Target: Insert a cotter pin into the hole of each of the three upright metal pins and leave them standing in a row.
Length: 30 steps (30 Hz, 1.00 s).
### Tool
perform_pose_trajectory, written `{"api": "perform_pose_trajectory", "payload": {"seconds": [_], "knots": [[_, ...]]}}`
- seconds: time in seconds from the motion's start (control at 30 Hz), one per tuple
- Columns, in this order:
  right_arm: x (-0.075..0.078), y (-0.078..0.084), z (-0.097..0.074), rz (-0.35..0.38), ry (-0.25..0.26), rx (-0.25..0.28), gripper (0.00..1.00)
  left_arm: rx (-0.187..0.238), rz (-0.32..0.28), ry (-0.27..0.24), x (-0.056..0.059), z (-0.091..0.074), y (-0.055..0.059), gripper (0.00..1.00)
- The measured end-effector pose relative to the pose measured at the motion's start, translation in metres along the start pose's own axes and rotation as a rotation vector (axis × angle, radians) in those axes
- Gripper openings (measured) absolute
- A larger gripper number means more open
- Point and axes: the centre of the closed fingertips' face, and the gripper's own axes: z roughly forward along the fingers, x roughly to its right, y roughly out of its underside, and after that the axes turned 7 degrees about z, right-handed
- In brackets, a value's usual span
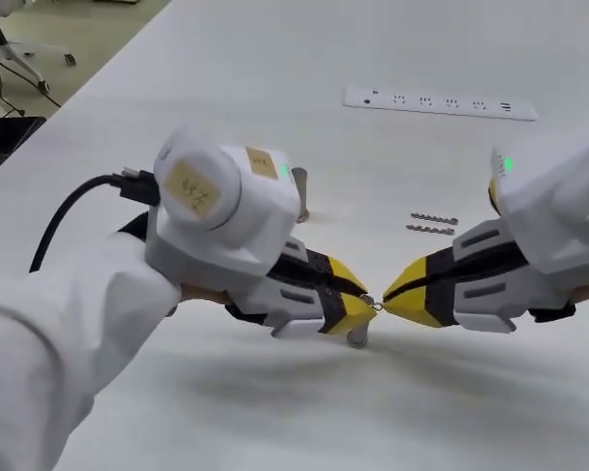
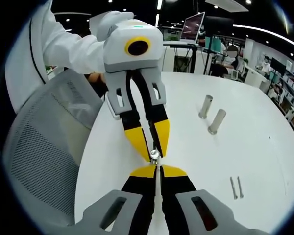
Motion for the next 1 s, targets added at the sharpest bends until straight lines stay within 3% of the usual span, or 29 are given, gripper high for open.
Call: {"api": "perform_pose_trajectory", "payload": {"seconds": [0.13,0.33,0.47,0.7,0.8,1.0], "knots": [[0.0,0.001,-0.001,-0.001,0.008,-0.005,0.01,0.005,0.016,-0.008,0.0,-0.002,0.0,0.08],[-0.001,-0.003,-0.003,0.032,0.012,0.018,0.07,0.0,0.04,-0.019,0.003,-0.01,0.005,0.33],[-0.004,-0.005,-0.002,0.047,0.008,0.027,0.09,0.045,-0.018,-0.014,0.012,-0.017,0.013,0.48],[-0.009,-0.007,0.007,0.052,-0.005,0.022,0.1,0.04,-0.075,-0.061,0.021,-0.029,0.033,0.88],[-0.009,-0.007,0.01,0.054,-0.005,0.016,0.11,0.051,-0.11,-0.074,0.021,-0.034,0.037,0.98],[-0.008,-0.006,0.018,0.067,-0.001,0.002,0.09,0.037,-0.129,-0.067,0.028,-0.041,0.04,0.99]]}}
